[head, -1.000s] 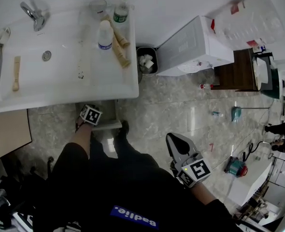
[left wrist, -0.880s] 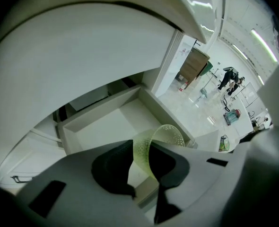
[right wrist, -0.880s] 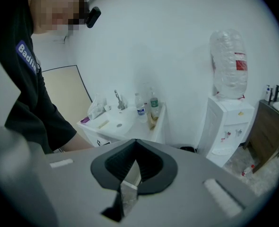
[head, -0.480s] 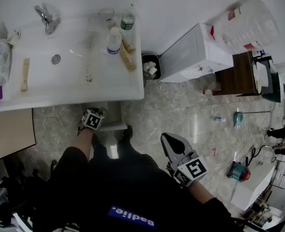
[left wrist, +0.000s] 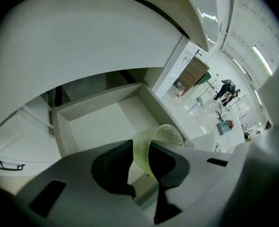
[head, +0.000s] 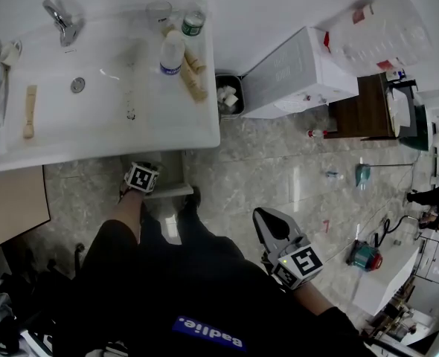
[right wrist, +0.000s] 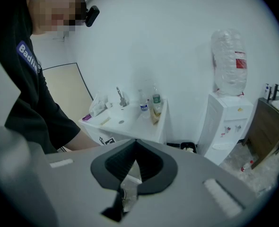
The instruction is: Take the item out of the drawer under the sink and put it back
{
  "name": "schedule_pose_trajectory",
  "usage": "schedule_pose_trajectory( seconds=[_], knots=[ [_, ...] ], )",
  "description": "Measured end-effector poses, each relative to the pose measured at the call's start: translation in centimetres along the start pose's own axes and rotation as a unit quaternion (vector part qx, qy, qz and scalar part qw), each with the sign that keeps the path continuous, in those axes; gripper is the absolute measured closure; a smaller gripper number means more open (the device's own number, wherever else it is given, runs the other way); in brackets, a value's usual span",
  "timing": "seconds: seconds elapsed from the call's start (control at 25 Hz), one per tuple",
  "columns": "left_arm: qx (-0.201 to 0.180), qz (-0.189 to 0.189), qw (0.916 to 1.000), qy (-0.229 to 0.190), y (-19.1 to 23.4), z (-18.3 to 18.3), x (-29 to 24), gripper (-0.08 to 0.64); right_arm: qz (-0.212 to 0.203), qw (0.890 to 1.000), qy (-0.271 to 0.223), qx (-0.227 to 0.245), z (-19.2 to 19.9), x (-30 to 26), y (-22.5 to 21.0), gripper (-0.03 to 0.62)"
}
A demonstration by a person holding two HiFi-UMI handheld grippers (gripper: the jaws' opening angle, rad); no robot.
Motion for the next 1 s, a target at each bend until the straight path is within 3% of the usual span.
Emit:
schedule_pose_trajectory(
  seconds=[0.28,0.76,1.0],
  knots=[
    [-0.009,-0.016,0.9998,0.003,0.7,-0.2,-0.4,0.494,0.000,1.000,0.011,-0.002,0.0,-0.3,-1.0,0.591],
    [-0.072,-0.024,0.9969,0.022,0.1,-0.8,-0.7,0.405,-0.001,1.000,0.015,-0.006,-0.2,-1.1,-2.0,0.591],
    [-0.089,-0.043,0.9951,0.003,0.3,-1.2,-0.2,0.377,-0.003,1.000,0.015,-0.006,0.0,-1.2,-1.9,0.591]
  ],
)
Point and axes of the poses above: the fingertips, and each gripper's own axes: x backward along the fingers, y to its left, z out of its underside, the point moved 8 cm from there along x, backward along the fingers, and after that the axes turned 7 degrees about z, right-handed, at the moved point
